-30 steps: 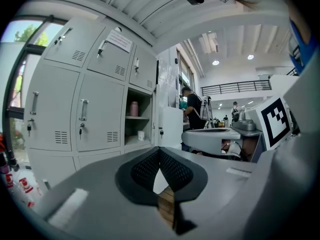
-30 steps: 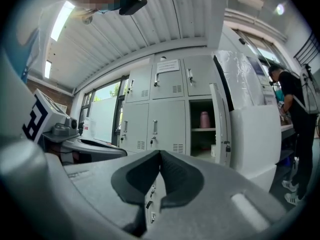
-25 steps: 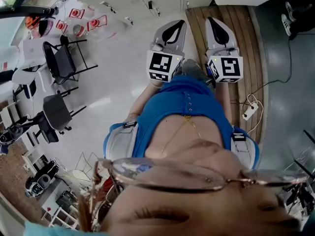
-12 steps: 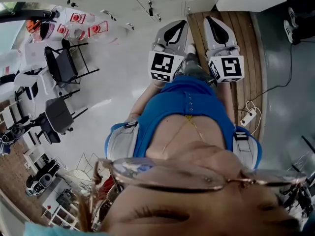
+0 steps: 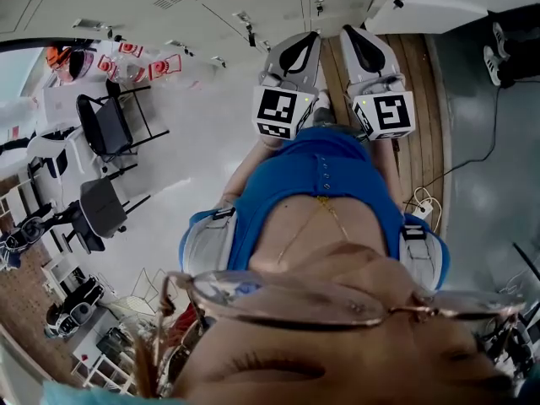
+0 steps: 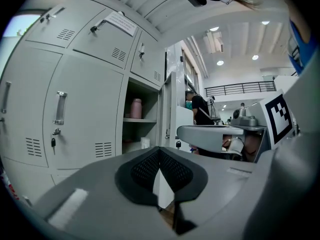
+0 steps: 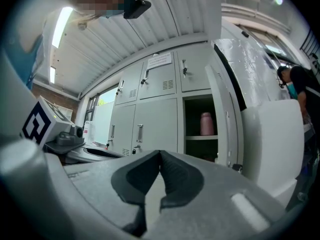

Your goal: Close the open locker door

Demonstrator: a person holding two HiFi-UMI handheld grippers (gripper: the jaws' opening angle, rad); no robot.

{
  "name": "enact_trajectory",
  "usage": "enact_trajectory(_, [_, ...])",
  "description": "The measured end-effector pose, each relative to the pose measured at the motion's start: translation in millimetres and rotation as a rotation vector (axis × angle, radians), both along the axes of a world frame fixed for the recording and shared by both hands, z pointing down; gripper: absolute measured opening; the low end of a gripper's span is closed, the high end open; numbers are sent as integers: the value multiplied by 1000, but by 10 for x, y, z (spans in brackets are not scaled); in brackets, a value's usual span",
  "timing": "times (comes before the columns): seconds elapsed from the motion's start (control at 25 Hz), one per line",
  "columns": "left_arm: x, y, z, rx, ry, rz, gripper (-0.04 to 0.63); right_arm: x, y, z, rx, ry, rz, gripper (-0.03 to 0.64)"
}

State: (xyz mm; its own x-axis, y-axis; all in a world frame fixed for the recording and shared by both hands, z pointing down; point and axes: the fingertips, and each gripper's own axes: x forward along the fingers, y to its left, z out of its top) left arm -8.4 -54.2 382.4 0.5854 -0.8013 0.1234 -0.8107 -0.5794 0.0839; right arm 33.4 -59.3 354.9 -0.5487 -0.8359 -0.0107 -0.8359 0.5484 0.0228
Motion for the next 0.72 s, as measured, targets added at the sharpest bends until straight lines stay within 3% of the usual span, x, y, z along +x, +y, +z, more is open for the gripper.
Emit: enact_trajectory(0.72, [582, -507, 35, -1, 1, -18, -6, 868, -538, -105, 33, -11, 37, 2])
